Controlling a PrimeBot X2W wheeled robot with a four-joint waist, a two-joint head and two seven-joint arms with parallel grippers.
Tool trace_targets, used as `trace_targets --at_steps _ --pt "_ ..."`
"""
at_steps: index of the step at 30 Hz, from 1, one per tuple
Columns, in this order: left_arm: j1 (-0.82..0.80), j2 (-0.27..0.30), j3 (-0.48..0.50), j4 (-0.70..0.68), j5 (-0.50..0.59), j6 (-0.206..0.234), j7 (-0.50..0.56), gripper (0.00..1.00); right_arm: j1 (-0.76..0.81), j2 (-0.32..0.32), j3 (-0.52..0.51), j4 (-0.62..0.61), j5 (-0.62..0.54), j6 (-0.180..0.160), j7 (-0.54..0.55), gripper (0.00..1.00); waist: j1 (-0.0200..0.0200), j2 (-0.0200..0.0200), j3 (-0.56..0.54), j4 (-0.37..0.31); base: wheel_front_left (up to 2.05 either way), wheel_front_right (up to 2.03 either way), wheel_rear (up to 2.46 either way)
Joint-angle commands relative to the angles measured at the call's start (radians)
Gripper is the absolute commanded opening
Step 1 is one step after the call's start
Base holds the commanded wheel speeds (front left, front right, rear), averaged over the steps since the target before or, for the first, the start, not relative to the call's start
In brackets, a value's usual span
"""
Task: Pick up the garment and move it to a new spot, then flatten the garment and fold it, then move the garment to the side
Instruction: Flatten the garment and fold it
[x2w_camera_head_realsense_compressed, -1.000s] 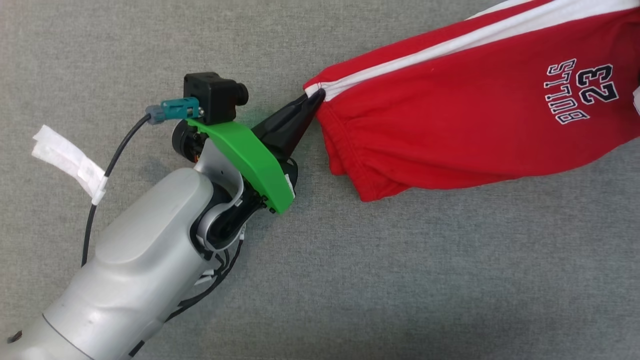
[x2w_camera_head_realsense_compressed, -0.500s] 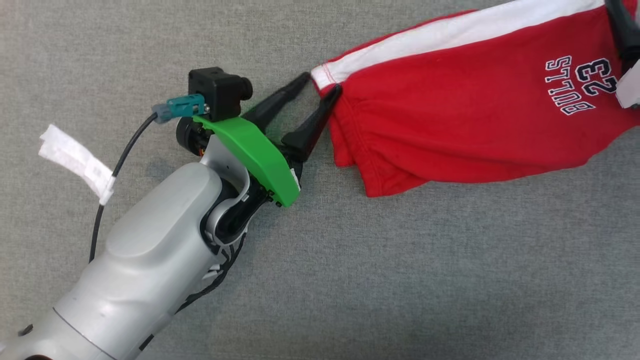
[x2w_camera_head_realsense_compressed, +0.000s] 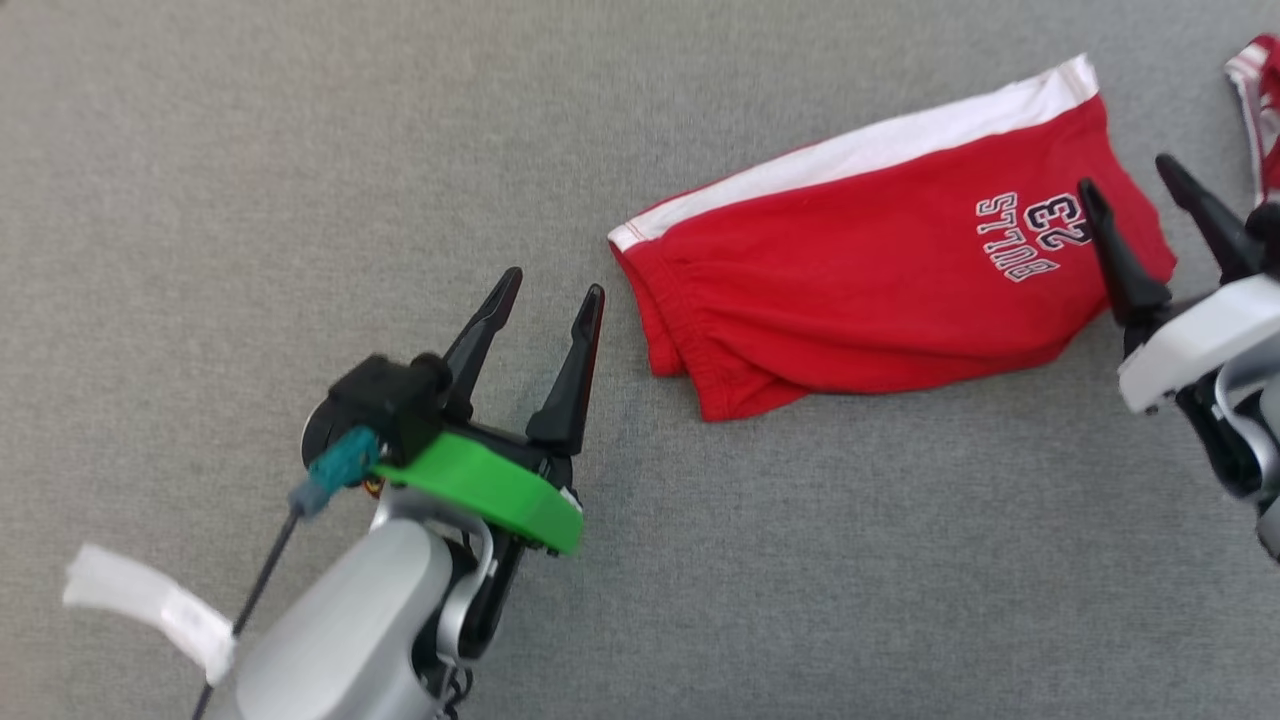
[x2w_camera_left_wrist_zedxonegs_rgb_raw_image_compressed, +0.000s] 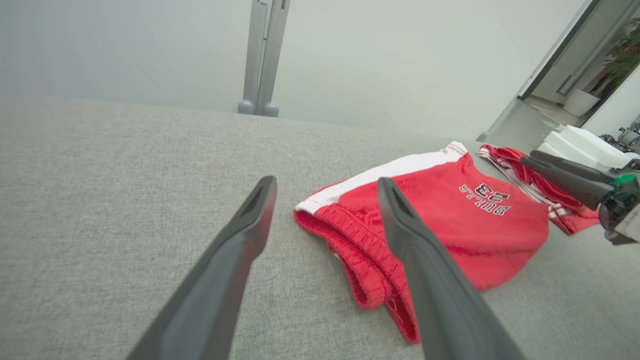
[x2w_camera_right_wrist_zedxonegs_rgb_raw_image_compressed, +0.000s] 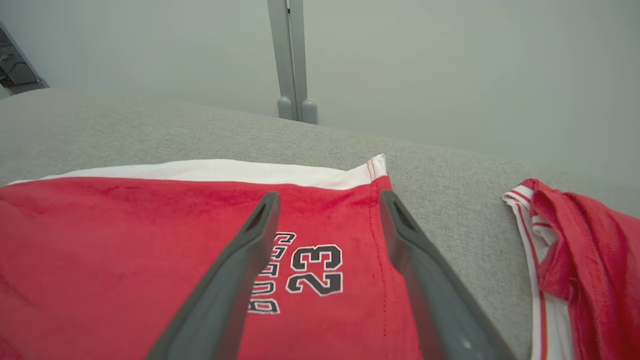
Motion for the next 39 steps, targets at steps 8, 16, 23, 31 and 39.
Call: trace_targets --at_steps 8,16,23,31,39 --pt "0.314 -0.09 0.242 -0.171 0.276 0.061 -0.003 1.0 0.221 0.075 -0.114 -0.069 -0.033 -0.002 -0.004 1.0 -0.0001 0.0 -0.201 0.019 0.0 0.0 0.0" --pt "0.496 -0.206 0.393 -0.214 0.504 0.02 -0.003 1.0 0.298 0.113 -0.184 -0.052 -0.019 -0.002 -0.004 1.0 -0.0001 0.0 -0.226 0.08 0.0 0.0 0.0" --pt "0.533 -0.246 0.417 -0.214 0.611 -0.012 -0.003 1.0 0.253 0.081 -0.211 0.018 0.042 -0.002 0.016 1.0 -0.0001 0.0 -0.19 0.148 0.0 0.0 0.0" --pt "0.518 -0.254 0.426 -0.211 0.6 0.013 -0.003 1.0 0.14 0.0 -0.265 0.147 0.118 -0.002 0.186 1.0 -0.0001 0.0 -0.102 0.198 0.0 0.0 0.0" --pt "0.468 -0.254 0.391 -0.214 0.58 0.03 -0.003 1.0 0.022 -0.048 -0.251 0.243 0.103 -0.002 0.353 1.0 -0.0001 0.0 -0.026 0.213 0.0 0.0 0.0"
